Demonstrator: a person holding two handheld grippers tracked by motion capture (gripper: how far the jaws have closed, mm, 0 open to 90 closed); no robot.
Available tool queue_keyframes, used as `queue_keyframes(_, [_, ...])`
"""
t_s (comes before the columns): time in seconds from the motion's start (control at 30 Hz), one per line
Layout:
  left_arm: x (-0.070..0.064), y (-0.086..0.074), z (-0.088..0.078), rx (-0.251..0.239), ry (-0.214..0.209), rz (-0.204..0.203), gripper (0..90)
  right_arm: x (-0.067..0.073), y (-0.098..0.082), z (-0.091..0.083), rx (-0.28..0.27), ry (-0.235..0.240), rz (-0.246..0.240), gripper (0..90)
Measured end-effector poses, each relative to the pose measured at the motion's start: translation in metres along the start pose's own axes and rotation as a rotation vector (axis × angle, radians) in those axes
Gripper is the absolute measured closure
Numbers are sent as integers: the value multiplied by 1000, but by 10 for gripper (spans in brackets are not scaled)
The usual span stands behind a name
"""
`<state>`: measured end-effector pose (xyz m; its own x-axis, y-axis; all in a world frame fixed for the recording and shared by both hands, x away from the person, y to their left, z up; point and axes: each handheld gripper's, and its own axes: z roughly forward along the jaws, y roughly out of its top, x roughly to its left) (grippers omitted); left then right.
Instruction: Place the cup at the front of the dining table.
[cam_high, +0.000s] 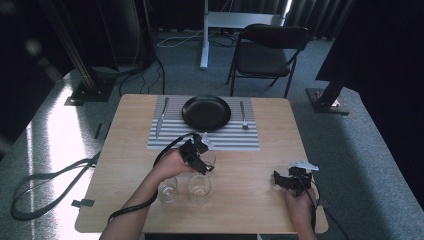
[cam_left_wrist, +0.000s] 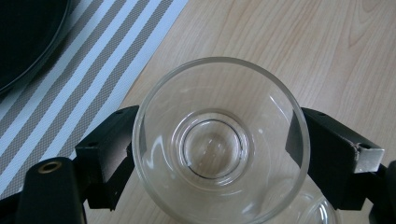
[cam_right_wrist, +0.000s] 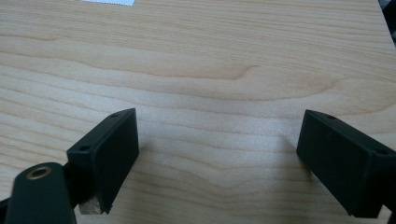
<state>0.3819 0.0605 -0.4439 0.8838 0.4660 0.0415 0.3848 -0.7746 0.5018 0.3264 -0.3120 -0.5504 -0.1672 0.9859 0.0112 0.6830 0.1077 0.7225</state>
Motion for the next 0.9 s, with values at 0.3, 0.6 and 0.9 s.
queue_keyframes(0.3, [12, -15, -10, 2, 26, -37, 180, 0, 0, 0, 0, 0, 1, 122])
queue_keyframes(0.6, [28, -28, -25, -16, 61, -89, 180, 0, 0, 0, -1, 0, -2, 122])
queue_keyframes(0.9, [45, -35, -31, -21, 80, -149, 181, 0, 0, 0, 0, -1, -2, 122])
